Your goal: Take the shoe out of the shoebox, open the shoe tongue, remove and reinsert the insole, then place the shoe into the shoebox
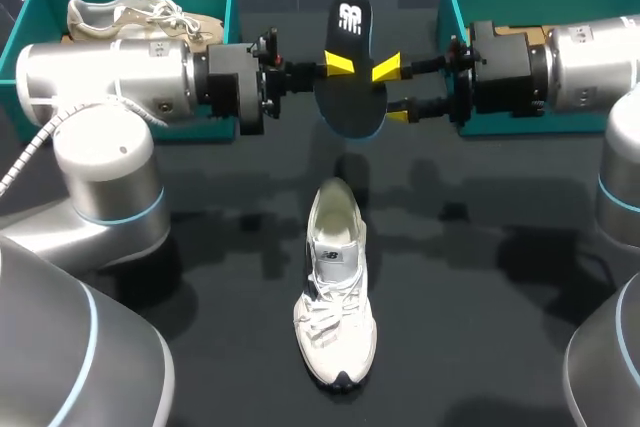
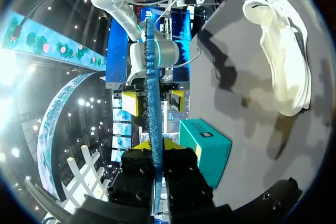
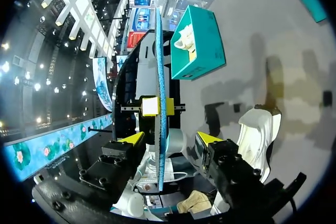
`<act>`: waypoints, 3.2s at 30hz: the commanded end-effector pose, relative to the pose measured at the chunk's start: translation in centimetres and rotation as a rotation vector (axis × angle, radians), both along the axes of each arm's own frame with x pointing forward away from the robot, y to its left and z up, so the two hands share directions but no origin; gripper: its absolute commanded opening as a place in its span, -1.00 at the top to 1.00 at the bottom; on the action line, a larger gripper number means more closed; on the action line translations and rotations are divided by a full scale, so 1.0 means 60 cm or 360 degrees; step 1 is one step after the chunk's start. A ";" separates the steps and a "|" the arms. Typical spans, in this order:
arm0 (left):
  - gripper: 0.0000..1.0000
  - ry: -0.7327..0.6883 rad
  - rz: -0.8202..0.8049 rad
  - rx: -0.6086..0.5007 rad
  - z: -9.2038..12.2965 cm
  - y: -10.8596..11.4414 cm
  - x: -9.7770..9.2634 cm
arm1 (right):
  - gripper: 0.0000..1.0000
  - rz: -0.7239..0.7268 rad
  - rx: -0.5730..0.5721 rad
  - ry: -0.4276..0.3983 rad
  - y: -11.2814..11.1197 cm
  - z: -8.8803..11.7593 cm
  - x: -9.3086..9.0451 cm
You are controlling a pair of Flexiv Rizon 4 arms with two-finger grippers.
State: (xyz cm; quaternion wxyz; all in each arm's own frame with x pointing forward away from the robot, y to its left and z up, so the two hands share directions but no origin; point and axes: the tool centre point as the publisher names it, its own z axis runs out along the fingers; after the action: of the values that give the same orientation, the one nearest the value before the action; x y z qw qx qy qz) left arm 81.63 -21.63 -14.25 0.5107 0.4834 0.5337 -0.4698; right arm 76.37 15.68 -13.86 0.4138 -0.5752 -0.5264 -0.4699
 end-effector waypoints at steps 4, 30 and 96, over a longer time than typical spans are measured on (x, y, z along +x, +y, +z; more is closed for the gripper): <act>1.00 -0.0005 -0.0016 0.0013 -0.003 -0.011 0.005 | -0.54 0.0030 0.0010 -0.0001 0.016 -0.005 0.003; 1.00 -0.0068 -0.0006 -0.0005 -0.008 -0.020 0.004 | 0.29 0.0105 0.0057 -0.0002 0.050 -0.013 0.010; -1.00 0.1232 0.0618 0.1343 -0.060 0.157 0.002 | 1.00 -0.0124 0.0073 -0.0564 -0.049 -0.030 0.035</act>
State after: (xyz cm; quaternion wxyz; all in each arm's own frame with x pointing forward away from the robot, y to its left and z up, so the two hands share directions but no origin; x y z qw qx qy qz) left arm 82.16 -12.17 -17.71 0.3183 0.3775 0.7919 -0.3592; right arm 78.78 12.76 -15.42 0.3207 -0.4921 -0.5629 -0.5816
